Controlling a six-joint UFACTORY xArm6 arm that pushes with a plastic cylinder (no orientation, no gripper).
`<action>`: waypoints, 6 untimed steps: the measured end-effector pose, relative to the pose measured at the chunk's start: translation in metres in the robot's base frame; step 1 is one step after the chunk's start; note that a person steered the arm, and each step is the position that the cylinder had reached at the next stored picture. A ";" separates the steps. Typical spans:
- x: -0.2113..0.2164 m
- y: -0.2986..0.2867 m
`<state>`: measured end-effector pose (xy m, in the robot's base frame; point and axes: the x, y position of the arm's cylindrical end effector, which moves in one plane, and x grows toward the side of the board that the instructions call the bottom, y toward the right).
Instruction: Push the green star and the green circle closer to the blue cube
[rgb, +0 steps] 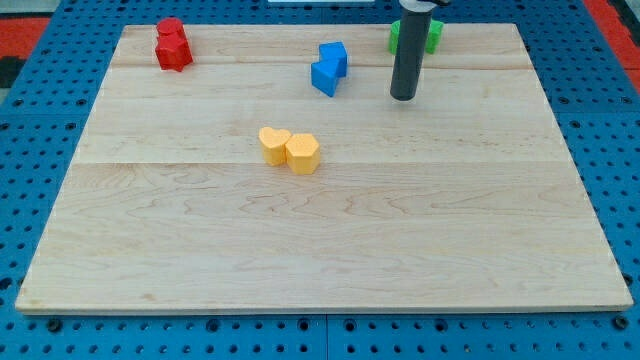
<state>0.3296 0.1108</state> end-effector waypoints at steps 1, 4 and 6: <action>-0.022 0.065; -0.138 0.097; -0.138 0.041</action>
